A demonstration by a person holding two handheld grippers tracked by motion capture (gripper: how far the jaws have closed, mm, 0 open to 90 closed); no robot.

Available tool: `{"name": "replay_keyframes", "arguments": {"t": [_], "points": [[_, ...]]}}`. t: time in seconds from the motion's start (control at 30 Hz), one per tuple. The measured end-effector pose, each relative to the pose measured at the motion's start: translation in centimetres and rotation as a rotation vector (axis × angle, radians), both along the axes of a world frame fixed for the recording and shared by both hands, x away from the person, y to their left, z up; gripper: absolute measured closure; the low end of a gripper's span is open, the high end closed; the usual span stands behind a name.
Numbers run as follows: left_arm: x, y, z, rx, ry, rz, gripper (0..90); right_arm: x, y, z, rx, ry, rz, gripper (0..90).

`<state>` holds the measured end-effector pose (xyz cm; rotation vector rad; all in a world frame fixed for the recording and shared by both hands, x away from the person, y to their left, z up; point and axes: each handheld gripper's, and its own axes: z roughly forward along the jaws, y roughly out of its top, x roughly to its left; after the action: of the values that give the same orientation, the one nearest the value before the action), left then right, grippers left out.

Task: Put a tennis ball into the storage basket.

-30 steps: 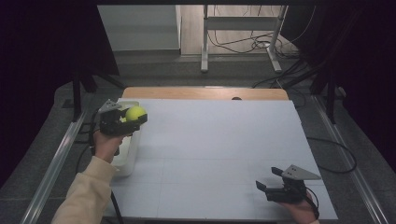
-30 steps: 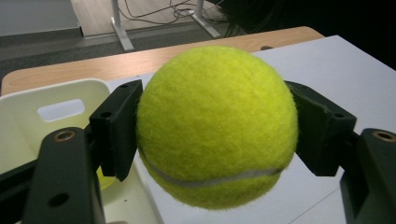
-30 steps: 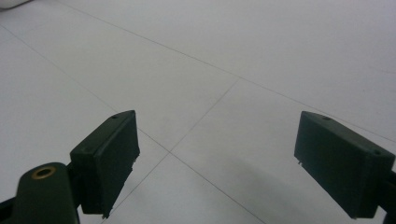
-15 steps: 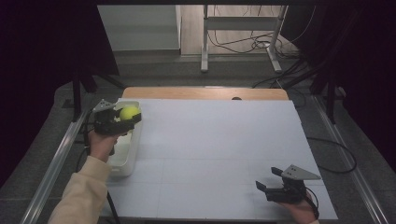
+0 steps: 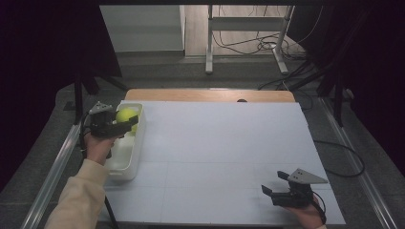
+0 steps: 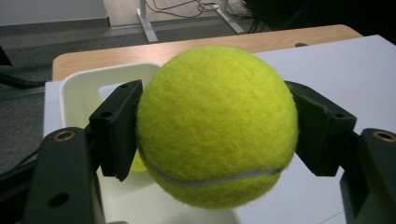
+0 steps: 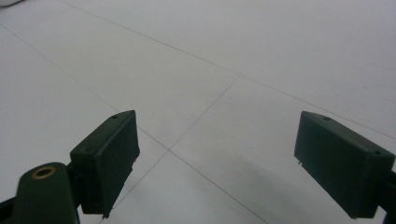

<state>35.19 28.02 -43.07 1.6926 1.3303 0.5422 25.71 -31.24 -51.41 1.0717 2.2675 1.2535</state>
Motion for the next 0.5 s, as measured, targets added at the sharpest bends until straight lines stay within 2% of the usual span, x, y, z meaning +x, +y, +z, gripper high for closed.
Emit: {"name": "replay_keyframes", "arguments": {"t": [0.27, 0.5], "points": [[0.3, 0.6, -0.5, 0.015, 0.023, 0.017, 26.1, 0.0, 0.0, 0.0, -0.001, 0.001, -0.001, 14.3], [1.1, 0.8, -1.1, 0.033, 0.075, 0.024, 26.0, 0.0, 0.0, 0.0, -0.002, 0.003, -0.001, 14.3]]}}
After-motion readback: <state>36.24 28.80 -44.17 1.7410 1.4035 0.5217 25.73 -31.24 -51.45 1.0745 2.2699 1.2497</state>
